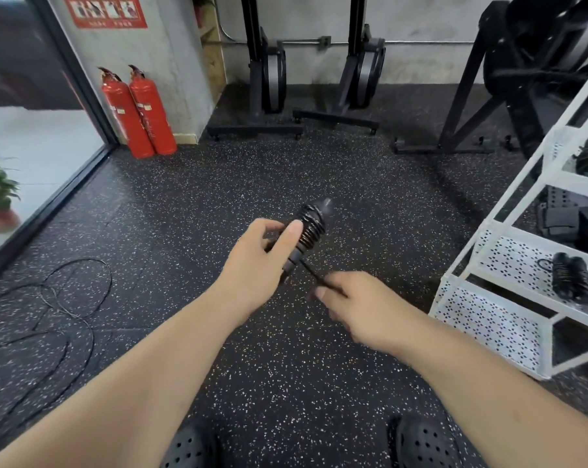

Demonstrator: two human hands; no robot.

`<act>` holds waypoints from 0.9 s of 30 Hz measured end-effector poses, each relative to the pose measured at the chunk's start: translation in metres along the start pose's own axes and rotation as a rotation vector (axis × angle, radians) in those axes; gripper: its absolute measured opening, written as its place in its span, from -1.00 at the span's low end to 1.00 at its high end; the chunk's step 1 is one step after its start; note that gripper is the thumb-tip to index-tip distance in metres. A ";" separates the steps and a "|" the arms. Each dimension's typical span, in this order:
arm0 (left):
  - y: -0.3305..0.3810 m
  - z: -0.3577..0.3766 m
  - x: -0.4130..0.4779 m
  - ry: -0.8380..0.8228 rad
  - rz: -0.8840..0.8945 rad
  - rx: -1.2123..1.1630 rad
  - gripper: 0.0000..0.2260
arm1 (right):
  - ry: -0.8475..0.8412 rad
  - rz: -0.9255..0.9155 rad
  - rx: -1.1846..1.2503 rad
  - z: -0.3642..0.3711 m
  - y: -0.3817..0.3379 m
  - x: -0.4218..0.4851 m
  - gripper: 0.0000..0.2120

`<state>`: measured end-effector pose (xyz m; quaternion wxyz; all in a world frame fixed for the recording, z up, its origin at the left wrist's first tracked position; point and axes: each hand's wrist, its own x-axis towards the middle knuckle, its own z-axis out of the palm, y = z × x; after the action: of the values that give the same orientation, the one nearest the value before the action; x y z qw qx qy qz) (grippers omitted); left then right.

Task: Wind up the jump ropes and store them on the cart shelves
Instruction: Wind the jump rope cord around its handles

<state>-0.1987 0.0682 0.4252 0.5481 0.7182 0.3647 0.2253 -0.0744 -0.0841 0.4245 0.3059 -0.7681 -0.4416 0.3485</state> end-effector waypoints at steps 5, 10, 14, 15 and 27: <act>-0.014 -0.004 0.005 -0.014 -0.059 0.272 -0.58 | 0.099 -0.061 -0.696 0.006 -0.015 -0.023 -0.71; -0.009 0.000 -0.001 -0.026 0.042 0.552 -0.65 | 0.232 -0.099 -0.934 -0.011 -0.025 -0.029 -0.66; -0.010 0.008 -0.005 -0.064 0.140 0.594 -0.66 | 0.284 -0.096 -0.826 -0.023 -0.023 -0.028 -0.63; -0.010 0.010 -0.006 -0.070 0.175 0.603 -0.69 | 0.310 -0.104 -0.775 -0.025 -0.021 -0.028 -0.62; -0.005 0.017 -0.011 -0.174 0.328 0.527 -0.79 | 0.264 -0.295 -0.738 -0.047 -0.007 -0.023 -0.73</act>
<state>-0.1942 0.0495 0.4163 0.3288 0.9012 0.2415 0.1462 -0.0486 -0.1092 0.4632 0.1108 -0.7928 -0.5991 0.0178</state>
